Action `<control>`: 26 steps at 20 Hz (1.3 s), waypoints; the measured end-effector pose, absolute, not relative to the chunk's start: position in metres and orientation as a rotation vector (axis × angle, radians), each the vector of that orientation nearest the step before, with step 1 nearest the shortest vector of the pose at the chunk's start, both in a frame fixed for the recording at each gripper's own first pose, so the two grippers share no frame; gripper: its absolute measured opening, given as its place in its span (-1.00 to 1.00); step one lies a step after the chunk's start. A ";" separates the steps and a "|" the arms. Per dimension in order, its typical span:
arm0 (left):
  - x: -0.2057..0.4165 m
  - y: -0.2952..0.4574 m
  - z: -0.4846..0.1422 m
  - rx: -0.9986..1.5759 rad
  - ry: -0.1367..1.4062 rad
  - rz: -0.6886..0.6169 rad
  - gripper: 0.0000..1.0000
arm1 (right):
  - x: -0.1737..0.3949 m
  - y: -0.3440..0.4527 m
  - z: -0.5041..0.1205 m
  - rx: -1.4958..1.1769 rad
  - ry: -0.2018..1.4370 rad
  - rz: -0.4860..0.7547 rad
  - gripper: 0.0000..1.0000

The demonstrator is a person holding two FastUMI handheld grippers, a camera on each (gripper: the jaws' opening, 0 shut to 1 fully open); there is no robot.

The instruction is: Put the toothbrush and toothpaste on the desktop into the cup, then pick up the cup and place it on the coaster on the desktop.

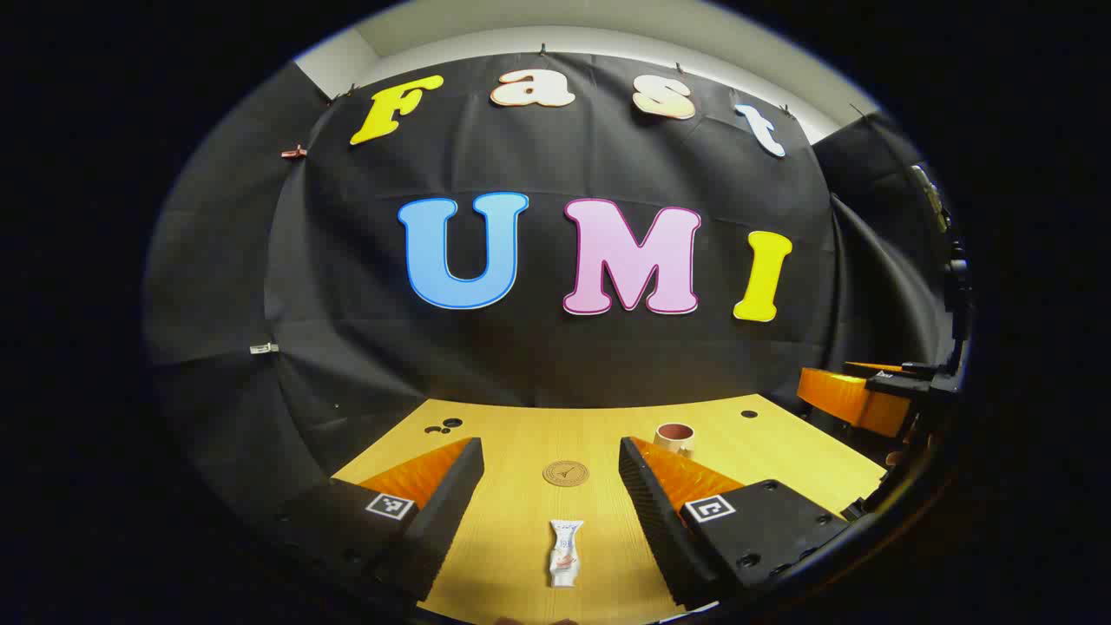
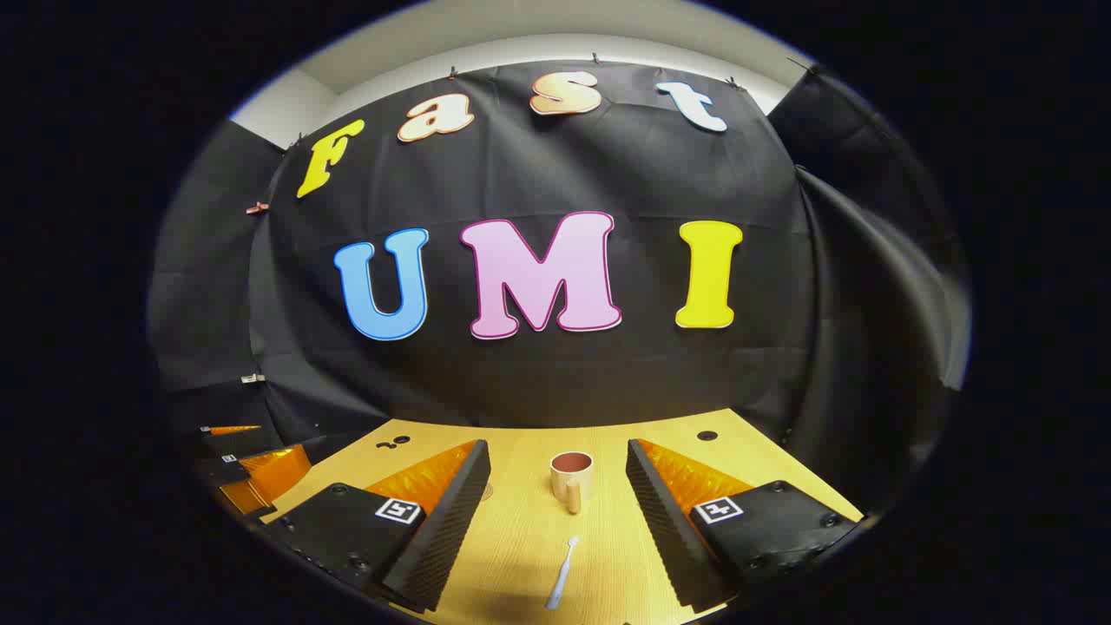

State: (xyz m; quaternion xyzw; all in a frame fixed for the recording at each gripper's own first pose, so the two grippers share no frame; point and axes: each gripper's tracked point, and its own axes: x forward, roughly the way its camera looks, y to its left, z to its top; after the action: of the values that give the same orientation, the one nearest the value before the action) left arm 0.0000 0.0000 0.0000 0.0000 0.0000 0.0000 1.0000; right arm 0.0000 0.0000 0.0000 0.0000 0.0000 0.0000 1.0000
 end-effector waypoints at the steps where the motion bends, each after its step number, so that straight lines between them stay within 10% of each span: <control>1: 0.001 -0.001 -0.002 -0.002 0.008 0.001 0.95 | 0.003 -0.001 -0.001 0.001 0.004 0.000 0.96; 26: 0.029 -0.022 -0.078 -0.071 0.256 -0.035 0.94 | 0.032 -0.012 -0.068 -0.022 0.220 0.071 0.99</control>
State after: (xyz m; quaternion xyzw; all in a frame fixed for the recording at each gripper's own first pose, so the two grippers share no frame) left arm 0.0290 -0.0216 -0.0776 -0.0356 0.1278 -0.0175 0.9910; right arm 0.0316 -0.0122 -0.0675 -0.0112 0.1096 0.0356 0.9933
